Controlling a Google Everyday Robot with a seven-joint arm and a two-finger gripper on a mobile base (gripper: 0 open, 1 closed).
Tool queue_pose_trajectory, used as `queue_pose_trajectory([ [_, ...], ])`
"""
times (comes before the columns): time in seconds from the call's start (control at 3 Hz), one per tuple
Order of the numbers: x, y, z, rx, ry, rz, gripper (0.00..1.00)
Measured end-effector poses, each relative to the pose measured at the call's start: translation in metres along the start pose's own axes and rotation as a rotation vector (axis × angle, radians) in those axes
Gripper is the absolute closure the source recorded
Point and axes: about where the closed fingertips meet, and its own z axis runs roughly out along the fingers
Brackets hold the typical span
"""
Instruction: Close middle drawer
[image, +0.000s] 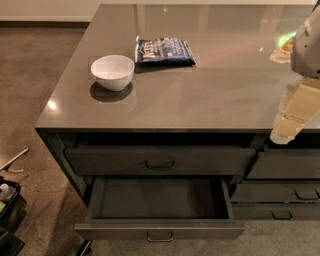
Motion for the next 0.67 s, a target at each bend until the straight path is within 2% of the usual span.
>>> queue_pose_trajectory([
  [0.33,0.0,0.0,0.0,0.0,0.0,0.0,0.0],
  [0.67,0.008,0.013,0.015,-0.016,-0.053,0.026,0.0],
])
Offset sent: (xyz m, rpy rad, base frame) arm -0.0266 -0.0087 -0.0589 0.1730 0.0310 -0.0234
